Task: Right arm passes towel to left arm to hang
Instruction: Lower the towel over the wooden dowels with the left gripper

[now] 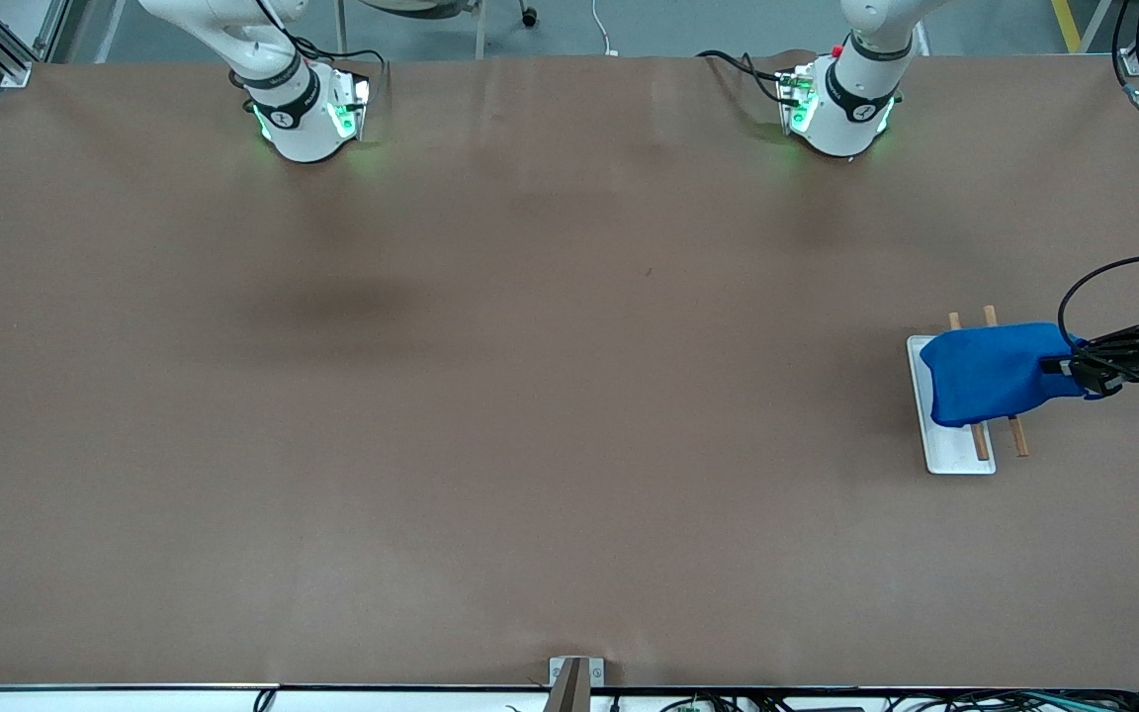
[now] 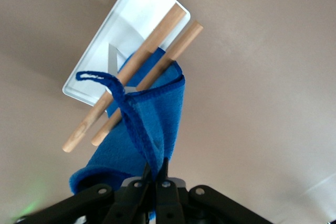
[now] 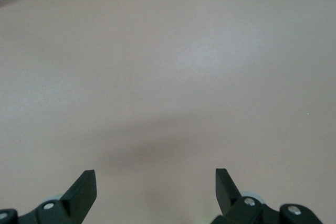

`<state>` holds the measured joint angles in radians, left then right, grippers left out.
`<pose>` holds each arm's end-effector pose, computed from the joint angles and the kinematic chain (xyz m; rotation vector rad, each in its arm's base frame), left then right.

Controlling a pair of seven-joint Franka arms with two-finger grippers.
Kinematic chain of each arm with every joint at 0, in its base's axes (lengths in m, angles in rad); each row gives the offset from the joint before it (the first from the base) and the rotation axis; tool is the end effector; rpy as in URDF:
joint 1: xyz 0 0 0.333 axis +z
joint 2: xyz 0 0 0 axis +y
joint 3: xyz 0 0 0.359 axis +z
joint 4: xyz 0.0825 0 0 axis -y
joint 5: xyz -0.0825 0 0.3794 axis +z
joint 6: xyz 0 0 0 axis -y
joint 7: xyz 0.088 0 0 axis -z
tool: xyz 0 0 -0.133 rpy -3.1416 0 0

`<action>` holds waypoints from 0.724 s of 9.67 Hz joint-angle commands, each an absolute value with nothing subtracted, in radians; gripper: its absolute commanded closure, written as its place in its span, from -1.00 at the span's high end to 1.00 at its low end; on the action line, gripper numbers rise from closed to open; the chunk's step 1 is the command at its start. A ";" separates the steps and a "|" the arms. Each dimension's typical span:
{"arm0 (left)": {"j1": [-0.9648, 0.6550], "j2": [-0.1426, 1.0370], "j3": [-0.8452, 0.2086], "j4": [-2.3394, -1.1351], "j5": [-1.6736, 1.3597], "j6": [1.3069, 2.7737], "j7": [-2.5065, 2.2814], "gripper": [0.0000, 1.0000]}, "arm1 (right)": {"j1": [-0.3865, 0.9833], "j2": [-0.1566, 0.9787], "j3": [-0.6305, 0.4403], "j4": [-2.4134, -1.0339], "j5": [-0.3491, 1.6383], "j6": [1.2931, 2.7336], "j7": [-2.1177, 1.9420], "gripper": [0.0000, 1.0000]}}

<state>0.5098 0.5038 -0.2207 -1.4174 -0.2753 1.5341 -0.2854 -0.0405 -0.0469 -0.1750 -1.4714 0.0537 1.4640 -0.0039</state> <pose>0.6386 0.1785 0.4136 2.5804 0.8319 -0.5157 0.5112 -0.1071 0.7029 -3.0678 0.3153 -0.0699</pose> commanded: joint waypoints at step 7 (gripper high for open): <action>0.597 0.577 -0.222 -1.430 -0.198 1.587 -0.059 -1.00 | -0.040 -0.041 -0.161 -1.499 -0.005 1.482 -0.003 1.00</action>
<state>0.5857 0.5417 -0.2171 -1.4180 -0.2188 1.5491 -0.0957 -0.0392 -0.0254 -0.1710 -1.4906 0.0183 1.4815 -0.0050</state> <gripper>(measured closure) 0.978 0.000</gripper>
